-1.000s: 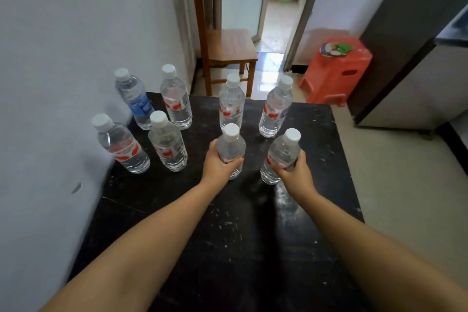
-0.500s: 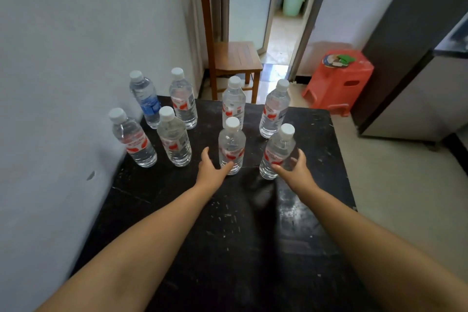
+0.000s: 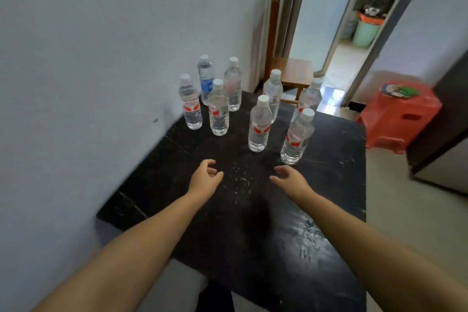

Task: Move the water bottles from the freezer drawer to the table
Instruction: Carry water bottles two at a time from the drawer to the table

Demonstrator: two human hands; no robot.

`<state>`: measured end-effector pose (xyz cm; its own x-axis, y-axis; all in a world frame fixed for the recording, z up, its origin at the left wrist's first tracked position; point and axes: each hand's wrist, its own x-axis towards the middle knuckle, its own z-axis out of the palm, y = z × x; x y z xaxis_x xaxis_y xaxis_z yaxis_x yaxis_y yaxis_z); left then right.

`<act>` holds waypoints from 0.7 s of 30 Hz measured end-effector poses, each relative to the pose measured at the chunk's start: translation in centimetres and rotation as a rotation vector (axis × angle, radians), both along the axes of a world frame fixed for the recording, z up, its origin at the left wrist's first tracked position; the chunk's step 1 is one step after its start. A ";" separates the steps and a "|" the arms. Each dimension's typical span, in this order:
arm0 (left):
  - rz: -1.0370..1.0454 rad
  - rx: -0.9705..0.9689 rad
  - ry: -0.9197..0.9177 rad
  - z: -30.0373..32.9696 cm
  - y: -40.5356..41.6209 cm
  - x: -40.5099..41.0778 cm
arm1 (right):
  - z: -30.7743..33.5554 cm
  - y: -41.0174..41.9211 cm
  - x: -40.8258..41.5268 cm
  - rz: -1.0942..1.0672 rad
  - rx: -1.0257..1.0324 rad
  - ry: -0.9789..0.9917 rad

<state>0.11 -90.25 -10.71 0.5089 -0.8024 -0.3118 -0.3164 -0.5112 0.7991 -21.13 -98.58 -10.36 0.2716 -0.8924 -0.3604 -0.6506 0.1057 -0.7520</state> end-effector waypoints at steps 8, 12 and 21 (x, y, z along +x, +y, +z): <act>0.237 0.061 -0.077 0.0 13.0 2.2 | 0.4 7.6 5.0 0.418 -0.043 0.109; 0.395 0.029 -0.084 0.7 18.9 3.7 | 0.9 10.7 8.6 0.587 -0.089 0.156; 0.679 0.010 -0.110 2.2 35.8 8.0 | 2.1 22.8 18.7 0.951 -0.180 0.110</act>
